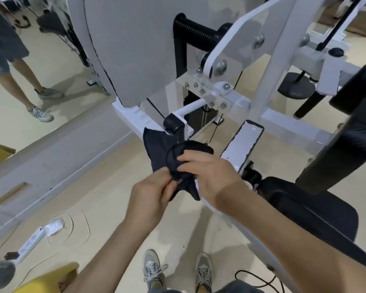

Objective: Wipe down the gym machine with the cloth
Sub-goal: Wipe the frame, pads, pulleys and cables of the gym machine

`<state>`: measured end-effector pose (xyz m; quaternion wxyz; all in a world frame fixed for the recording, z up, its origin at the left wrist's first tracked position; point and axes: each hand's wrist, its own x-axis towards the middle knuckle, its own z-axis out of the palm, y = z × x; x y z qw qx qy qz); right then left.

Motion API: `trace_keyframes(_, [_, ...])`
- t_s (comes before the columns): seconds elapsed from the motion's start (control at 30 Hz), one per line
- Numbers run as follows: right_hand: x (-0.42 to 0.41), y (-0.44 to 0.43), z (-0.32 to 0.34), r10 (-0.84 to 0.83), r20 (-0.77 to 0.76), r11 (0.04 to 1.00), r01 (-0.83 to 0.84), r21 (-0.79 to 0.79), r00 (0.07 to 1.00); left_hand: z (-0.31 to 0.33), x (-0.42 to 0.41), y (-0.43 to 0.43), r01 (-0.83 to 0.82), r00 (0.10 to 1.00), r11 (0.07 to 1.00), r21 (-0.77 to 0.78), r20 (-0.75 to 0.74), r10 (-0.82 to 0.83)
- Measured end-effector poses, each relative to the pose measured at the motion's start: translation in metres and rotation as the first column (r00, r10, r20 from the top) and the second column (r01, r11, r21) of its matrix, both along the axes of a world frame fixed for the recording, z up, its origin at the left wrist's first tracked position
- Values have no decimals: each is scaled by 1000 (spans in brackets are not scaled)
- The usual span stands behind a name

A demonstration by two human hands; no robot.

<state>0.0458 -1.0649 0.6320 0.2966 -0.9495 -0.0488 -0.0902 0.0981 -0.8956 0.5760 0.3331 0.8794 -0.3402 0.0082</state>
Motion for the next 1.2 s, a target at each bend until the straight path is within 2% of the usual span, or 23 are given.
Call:
trace_keyframes(0.03, [-19,-1,2,-18,81,1000,17,9,997,4,-20,-1,15,1000,1000,-13,-18,-16])
trace_keyframes(0.1, [-57,-11,2,-46,141,996,56,-72,989,10,-45,-5,47,999,997,-67,25,-45])
trace_keyframes(0.2, [-103,-23,1,-133,74,970,145,-196,988,15,-48,-17,25,996,983,-183,91,-8])
trace_keyframes(0.3, [-118,-11,-10,-192,-48,863,146,-483,980,6,-58,-35,-45,995,978,-202,-94,27])
trace_keyframes(0.4, [-114,7,-21,-276,-86,794,176,-581,957,-10,-93,-49,-161,959,961,-226,-264,98])
trace_keyframes(0.5, [-122,6,-21,-280,-160,776,126,-618,947,-18,-130,-56,-173,961,962,-211,-249,118])
trace_keyframes(0.63, [-185,-6,-14,-256,-219,758,54,-650,942,-22,-179,-51,72,972,992,-101,-217,-93])
trace_keyframes(0.73, [-241,-17,-15,-295,-192,759,108,-642,936,-22,-205,-49,249,940,968,7,-244,-240])
trace_keyframes(0.77, [-249,-19,-18,-299,-176,759,121,-640,938,-20,-209,-51,245,939,970,-1,-247,-237])
trace_keyframes(0.83, [-244,-17,-24,-307,-151,754,143,-641,940,-17,-201,-54,120,959,992,-46,-254,-128])
trace_keyframes(0.93, [-195,-4,-37,-265,-98,772,150,-617,959,-15,-166,-50,-40,992,998,39,-121,44])
trace_keyframes(1.0, [-164,3,-41,-241,-50,787,165,-595,969,-11,-145,-45,-129,987,989,70,-87,135])
trace_keyframes(1.1, [-168,-2,-46,-271,-34,800,206,-563,962,-5,-151,-45,-51,999,998,39,-18,52])
trace_keyframes(1.2, [-242,-12,-36,-312,-106,817,210,-537,944,-5,-197,-49,147,983,987,61,102,-153])
